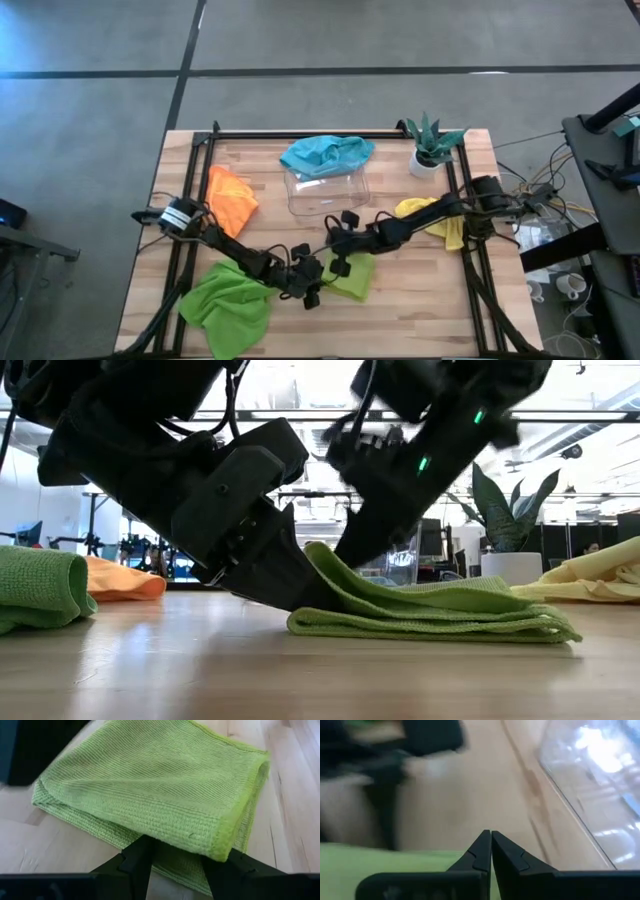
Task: Fold microfiber towels
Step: Fold the light green microfiber cloth
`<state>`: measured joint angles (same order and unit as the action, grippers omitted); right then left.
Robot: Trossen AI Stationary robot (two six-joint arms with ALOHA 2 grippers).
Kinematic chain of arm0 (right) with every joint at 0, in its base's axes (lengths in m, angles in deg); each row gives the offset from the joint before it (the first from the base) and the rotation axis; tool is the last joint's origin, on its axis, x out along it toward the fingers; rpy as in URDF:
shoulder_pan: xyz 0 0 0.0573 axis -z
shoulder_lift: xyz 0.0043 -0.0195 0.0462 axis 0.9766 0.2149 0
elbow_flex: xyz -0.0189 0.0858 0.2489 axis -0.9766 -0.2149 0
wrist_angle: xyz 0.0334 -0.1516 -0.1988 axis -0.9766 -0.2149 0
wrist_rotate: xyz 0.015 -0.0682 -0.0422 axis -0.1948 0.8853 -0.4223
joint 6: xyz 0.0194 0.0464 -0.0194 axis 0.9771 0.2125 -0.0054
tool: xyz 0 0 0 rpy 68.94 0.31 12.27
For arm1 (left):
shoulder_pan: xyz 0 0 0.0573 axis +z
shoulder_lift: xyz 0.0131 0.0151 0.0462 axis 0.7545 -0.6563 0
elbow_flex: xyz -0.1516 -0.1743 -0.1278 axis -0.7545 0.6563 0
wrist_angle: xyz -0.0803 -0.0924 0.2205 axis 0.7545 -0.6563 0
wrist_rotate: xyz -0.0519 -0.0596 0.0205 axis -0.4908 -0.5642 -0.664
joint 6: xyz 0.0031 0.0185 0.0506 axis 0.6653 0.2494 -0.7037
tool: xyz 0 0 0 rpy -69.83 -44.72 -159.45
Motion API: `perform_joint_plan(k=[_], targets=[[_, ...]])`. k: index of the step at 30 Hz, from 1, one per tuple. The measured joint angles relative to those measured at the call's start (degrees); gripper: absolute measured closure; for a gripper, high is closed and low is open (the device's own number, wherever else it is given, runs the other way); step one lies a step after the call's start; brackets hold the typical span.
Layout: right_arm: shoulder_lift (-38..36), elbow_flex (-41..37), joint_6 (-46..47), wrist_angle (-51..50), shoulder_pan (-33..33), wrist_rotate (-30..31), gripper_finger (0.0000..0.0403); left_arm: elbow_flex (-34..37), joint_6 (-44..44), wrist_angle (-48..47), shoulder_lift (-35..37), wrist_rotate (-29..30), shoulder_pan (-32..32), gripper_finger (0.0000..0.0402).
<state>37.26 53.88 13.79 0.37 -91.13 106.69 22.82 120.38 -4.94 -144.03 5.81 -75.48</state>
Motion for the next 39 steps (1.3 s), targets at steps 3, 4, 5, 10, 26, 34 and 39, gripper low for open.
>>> perform_joint_plan(k=[3, 4, 5, 10, 26, 34, 39], targets=[[-3.03, -0.56, 0.22, -2.53, -0.72, 0.93, 0.0394, -0.07, -0.18, -0.26, 0.01, 0.07, 0.0, 0.0253], [-3.49, -1.07, 0.39, -2.56, -0.78, 1.74, 0.0394, -0.04, -0.22, -0.41, 0.01, 0.09, 0.0, 0.0253], [-3.52, -1.58, 0.86, -2.57, -0.81, 2.51, 0.0394, -0.04, -0.26, -0.4, 0.01, 0.08, 0.0, 0.0253], [-1.08, -4.26, 3.63, 0.56, -0.88, 4.3, 0.0394, -0.04, -1.74, -0.57, 0.21, 0.23, -0.09, 0.0253], [-2.26, -4.63, -5.3, 4.82, -2.61, 6.59, 0.0394, -0.51, -4.37, -27.83, 18.5, -0.66, -1.59, 0.0253], [-7.91, -6.63, -8.8, 3.61, -10.82, 3.42, 0.0394, 0.61, -10.27, -17.73, 20.03, 7.75, 1.07, 0.0253], [-3.84, -7.15, -4.55, 3.64, -16.16, 2.87, 0.0394, -1.04, -14.92, -8.66, 11.09, 2.7, 4.6, 0.0253]])
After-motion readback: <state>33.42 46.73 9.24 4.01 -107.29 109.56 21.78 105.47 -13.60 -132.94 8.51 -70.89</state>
